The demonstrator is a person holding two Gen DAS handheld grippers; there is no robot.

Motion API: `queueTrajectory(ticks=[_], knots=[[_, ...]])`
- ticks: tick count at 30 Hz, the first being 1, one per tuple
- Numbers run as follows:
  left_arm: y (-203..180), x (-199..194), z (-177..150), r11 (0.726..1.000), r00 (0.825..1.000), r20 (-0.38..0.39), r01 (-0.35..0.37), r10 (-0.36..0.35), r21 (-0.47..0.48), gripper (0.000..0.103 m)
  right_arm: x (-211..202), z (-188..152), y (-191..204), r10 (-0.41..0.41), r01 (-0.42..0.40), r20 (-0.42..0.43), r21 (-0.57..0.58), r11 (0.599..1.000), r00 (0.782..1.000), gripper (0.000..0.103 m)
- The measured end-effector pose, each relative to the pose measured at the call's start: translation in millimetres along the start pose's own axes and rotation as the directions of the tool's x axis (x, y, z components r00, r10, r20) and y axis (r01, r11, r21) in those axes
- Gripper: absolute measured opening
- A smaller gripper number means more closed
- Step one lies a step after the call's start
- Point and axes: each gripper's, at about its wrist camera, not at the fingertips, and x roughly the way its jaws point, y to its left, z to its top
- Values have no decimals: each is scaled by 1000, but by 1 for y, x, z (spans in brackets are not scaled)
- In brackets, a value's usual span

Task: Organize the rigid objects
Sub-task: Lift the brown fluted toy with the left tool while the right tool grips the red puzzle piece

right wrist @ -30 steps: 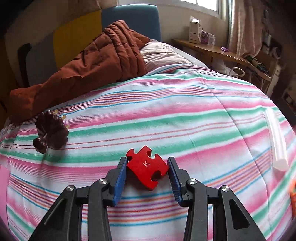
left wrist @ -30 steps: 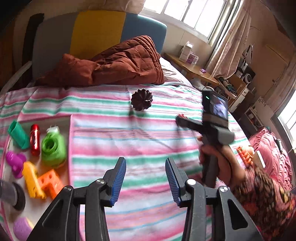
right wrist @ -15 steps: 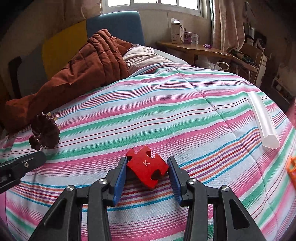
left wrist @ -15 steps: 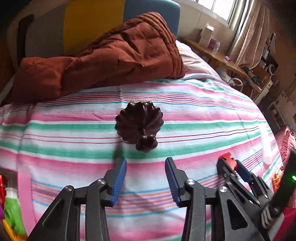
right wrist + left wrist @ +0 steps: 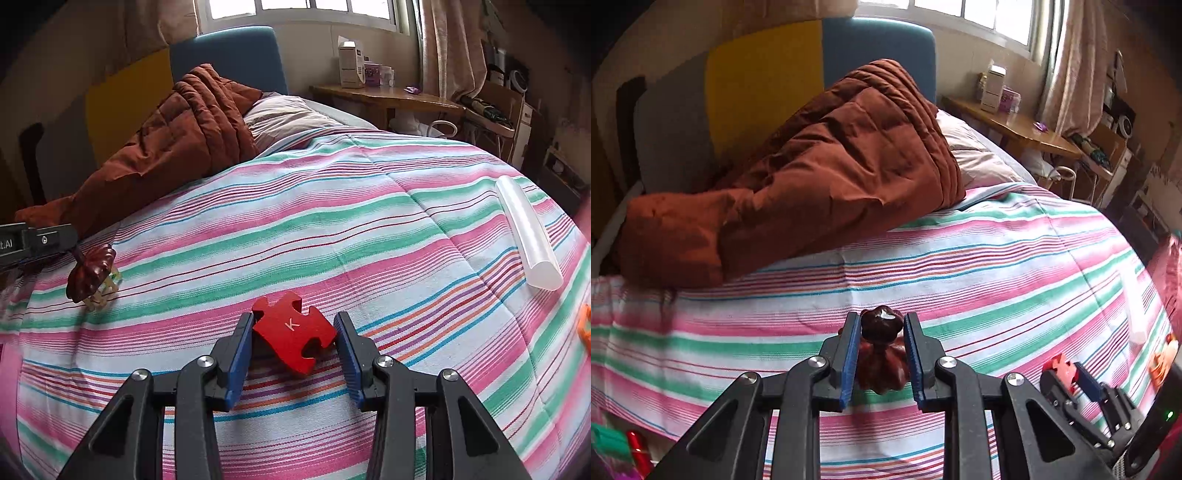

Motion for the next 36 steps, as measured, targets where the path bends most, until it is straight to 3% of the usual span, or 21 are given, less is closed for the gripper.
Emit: queueTrajectory(ticks=[2, 7, 11, 15, 20, 26, 36], knots=[[-5, 2, -4, 1000, 1000, -1, -18, 18, 22, 31, 0, 0, 0, -1, 1, 1, 0, 1000, 1000, 45], [-6, 19, -11, 999, 998, -53, -41, 42, 6, 31, 0, 0, -2, 5, -5, 4, 8, 1000, 1000, 44], [-5, 22, -11, 999, 998, -39, -43, 43, 3, 32, 1, -1, 0, -5, 5, 6, 0, 1000, 1000, 45], [-8, 20, -7, 998, 998, -25, -56, 57, 25, 23, 1, -1, 1, -12, 12, 6, -5, 1000, 1000, 45], [-19, 17, -11, 992, 998, -12, -61, 63, 108, 23, 0, -1, 1, -13, 13, 7, -4, 1000, 1000, 45], [0, -4, -26, 1000, 1000, -8, 2, -3, -9, 23, 0, -1, 2, -24, 24, 6, -14, 1000, 1000, 45], [18, -45, -80, 987, 996, 4, 94, -94, -128, 23, 0, -1, 6, -42, 42, 6, -29, 999, 999, 44]])
